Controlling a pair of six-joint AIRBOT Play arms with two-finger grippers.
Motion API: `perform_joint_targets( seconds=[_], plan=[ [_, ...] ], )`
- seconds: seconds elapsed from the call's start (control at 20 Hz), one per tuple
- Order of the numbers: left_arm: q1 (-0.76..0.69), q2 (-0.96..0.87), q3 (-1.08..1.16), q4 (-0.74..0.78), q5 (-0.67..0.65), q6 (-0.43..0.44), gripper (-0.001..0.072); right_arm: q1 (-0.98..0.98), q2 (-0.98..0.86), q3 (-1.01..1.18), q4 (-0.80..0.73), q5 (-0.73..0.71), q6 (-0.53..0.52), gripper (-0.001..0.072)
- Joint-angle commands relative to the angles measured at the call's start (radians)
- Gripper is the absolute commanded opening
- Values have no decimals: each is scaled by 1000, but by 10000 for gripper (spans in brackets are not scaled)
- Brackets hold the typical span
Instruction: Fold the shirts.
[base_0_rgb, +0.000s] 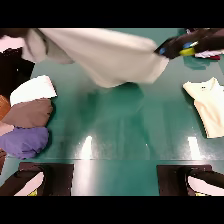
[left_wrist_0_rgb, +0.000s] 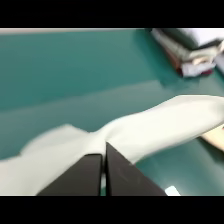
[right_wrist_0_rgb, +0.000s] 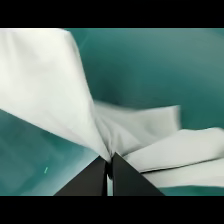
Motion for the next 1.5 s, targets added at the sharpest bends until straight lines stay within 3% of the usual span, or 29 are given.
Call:
perform_joint_targets(
  seconds=[0.0,0.2,0.35,0.6,0.75,1.0,1.2,1.45],
  plan=[
    [1,153,69,-24,3,2,23,-30,127,117,-24,45,16,16],
    [1,159,267,-66,-77,2,24,-31,202,196,-104,104,98,16],
    [1,146,257,-29,-141,-13,23,-32,194,225,-130,146,143,16],
    [1,34,-5,-14,-304,-34,24,-31,-26,213,-127,367,206,16],
    [-35,-63,-254,20,-360,-31,23,-31,-189,92,-127,413,205,16],
    [-152,-312,-459,135,-143,-12,24,-32,-404,-41,-129,279,170,16],
    [-150,-515,-372,156,81,-5,24,-32,-477,-39,-130,128,172,16],
    [-151,-616,-227,161,162,-5,44,-32,-484,-9,-129,10,172,20]
  ],
)
